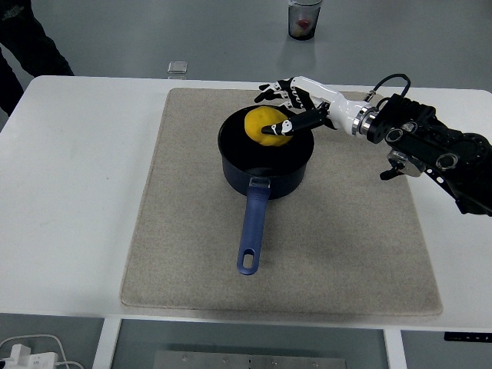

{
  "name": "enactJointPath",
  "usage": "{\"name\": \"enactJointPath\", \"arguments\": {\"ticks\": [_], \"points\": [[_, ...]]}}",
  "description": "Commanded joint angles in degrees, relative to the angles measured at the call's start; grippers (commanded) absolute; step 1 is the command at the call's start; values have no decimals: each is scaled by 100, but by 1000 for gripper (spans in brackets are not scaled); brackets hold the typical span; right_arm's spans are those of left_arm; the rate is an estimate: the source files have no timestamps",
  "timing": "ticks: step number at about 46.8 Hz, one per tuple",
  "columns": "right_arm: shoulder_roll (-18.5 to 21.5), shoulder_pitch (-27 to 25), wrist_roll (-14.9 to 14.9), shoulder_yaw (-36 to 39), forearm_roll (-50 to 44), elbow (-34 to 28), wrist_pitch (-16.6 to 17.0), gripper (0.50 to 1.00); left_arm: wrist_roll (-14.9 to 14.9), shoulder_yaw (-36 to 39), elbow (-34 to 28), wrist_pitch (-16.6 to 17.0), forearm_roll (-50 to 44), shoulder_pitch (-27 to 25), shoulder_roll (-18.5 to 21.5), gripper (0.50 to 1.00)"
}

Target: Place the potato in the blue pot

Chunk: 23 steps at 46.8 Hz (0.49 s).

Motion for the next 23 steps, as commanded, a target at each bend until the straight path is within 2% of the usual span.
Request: {"name": "enactJointPath", "arguments": {"ticks": [1,15,23], "points": [[0,2,0,-1,8,6,0,958,0,7,0,0,-2,0,0,996],[-44,28,0,-10,17,6,0,958,0,-2,-18,0,6,0,0,996],[-237,37,-9,-10,26,6,17,958,0,7,-26,0,6,0,0,996]]}}
